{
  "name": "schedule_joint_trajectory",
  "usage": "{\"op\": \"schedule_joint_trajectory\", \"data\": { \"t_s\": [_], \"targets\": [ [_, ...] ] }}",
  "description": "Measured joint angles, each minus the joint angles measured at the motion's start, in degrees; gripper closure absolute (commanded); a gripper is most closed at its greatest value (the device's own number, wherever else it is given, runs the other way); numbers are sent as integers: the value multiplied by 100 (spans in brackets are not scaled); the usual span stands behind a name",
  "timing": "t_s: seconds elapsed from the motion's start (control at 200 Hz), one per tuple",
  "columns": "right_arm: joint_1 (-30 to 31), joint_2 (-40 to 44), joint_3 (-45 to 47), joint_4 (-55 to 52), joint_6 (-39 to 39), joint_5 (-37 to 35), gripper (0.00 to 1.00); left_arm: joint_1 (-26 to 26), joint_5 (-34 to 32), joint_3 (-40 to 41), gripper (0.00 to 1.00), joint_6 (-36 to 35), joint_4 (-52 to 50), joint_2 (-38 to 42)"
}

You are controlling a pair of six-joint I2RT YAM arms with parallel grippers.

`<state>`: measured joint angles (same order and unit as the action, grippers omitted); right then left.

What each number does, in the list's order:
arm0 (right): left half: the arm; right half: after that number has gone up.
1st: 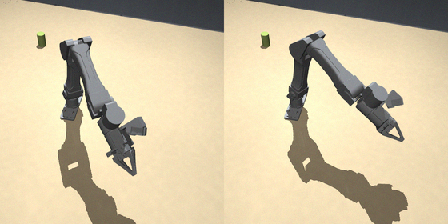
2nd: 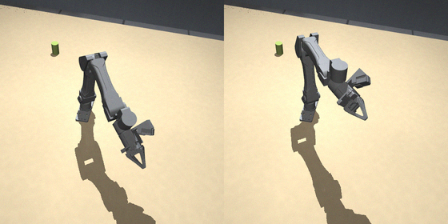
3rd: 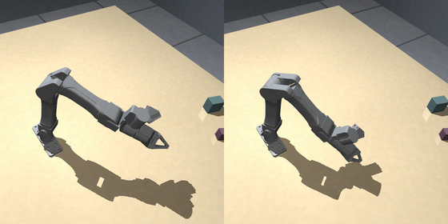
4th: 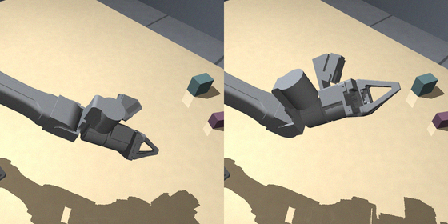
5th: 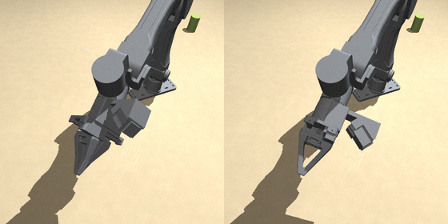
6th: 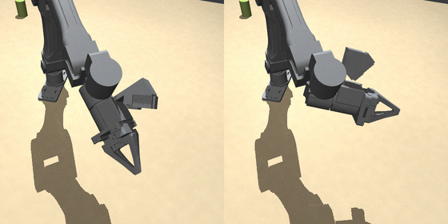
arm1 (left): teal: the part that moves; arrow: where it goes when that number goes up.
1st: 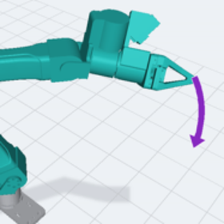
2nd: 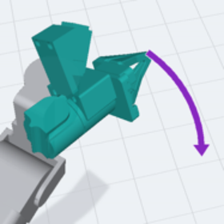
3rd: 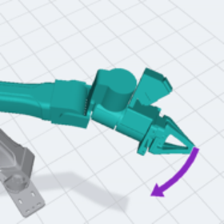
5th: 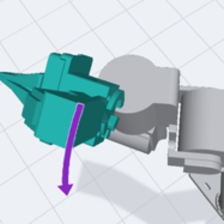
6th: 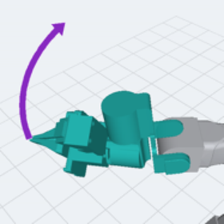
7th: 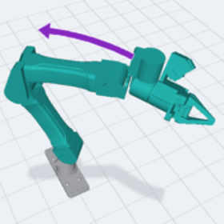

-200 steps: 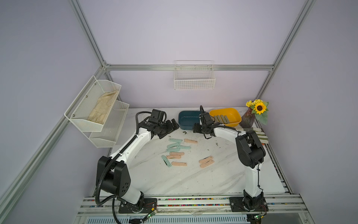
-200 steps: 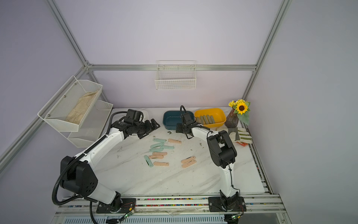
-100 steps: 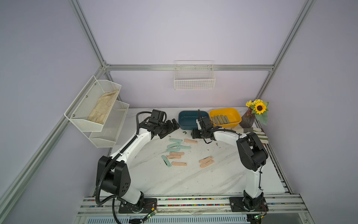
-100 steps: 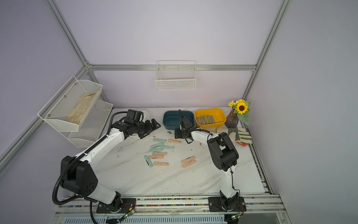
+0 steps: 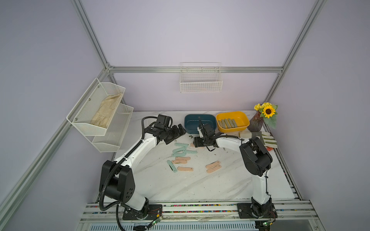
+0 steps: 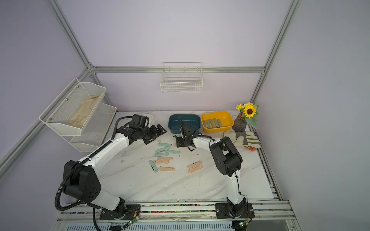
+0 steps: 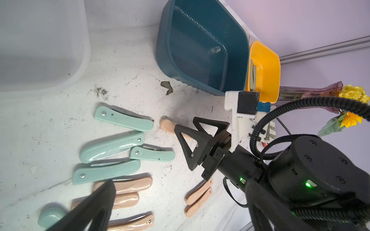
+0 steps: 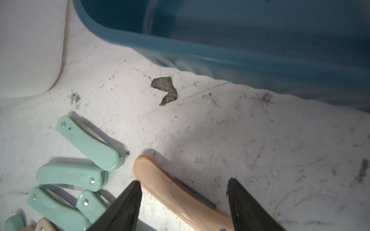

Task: Place the fruit knives into the storage box by color
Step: Pick up the fruit knife from the center of the board.

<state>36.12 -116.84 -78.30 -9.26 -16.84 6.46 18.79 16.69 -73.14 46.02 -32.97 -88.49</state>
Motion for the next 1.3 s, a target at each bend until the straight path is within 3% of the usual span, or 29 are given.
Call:
{"op": "schedule_joint_trajectory", "data": {
  "t_s": [0.57,0.975,1.19,1.3],
  "targets": [
    [332,140,398,87,-76,-52,41,-2,122,192,1,0,254,0],
    [713,-98,-15,-422,7,-1113,48,-2,144,328,0,0,354,24],
    [800,-245,-186,-529,116,-1517,64,-4,160,341,0,0,358,28],
    [804,-254,-197,-540,107,-1624,67,-4,162,341,0,0,361,28]
  ]
}}
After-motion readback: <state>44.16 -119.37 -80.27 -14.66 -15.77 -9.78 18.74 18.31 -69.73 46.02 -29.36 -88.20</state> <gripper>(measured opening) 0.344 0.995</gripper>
